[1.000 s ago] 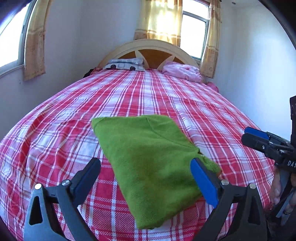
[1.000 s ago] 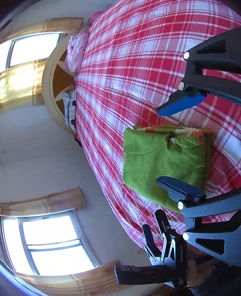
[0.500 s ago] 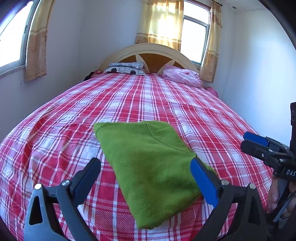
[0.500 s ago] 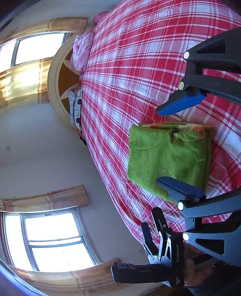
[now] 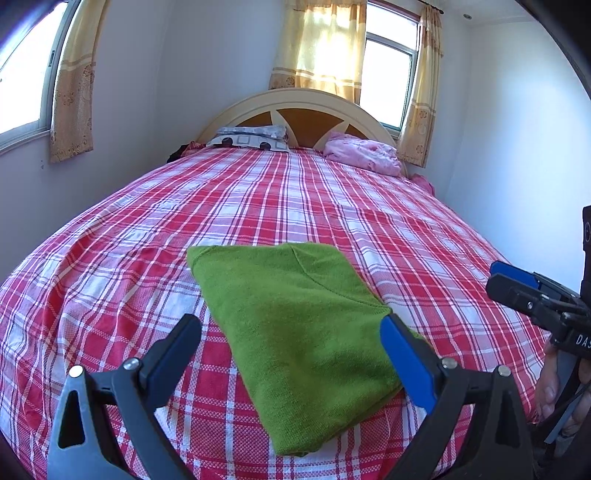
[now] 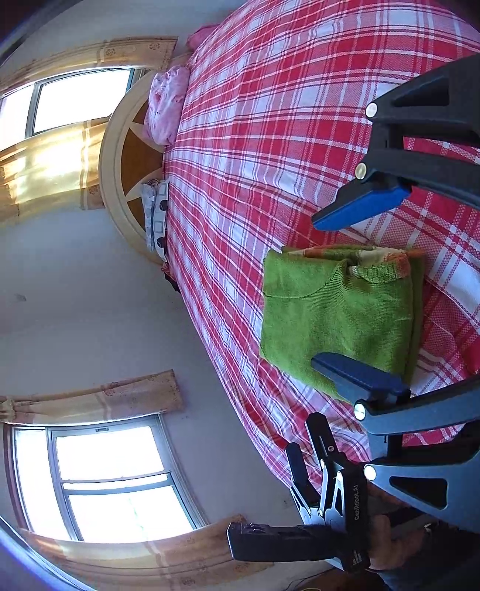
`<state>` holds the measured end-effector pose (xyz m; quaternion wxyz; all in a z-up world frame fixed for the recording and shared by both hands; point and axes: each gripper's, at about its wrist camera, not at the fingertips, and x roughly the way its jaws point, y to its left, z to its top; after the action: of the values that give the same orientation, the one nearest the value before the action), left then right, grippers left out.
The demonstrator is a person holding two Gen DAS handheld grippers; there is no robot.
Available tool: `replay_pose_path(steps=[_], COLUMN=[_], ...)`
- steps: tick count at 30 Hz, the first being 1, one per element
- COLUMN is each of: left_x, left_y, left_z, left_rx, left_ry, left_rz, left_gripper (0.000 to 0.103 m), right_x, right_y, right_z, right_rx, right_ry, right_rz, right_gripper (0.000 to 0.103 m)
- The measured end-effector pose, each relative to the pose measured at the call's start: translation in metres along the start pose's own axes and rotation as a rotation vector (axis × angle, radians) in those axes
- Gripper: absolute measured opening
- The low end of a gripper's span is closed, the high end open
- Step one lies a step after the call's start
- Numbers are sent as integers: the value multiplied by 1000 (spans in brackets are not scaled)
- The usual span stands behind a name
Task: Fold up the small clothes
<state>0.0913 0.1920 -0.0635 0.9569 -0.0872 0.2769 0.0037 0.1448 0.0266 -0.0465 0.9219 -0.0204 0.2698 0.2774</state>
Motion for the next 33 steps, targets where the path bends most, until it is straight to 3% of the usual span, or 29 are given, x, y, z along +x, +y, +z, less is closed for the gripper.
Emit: replay_pose_path(steps=[23,33], left_x=[-3,-6], left_y=[0,1], left_z=[3,5], left_rx=[25,31], left_ry=[-16,-36], left_rz=[21,66], left_gripper=[103,103], right_x=[-7,-10], right_y=[3,6], right_z=[-1,0], right_rx=[5,11], right_ry=[-31,-38], right_rz=[9,19], right_gripper=[70,70])
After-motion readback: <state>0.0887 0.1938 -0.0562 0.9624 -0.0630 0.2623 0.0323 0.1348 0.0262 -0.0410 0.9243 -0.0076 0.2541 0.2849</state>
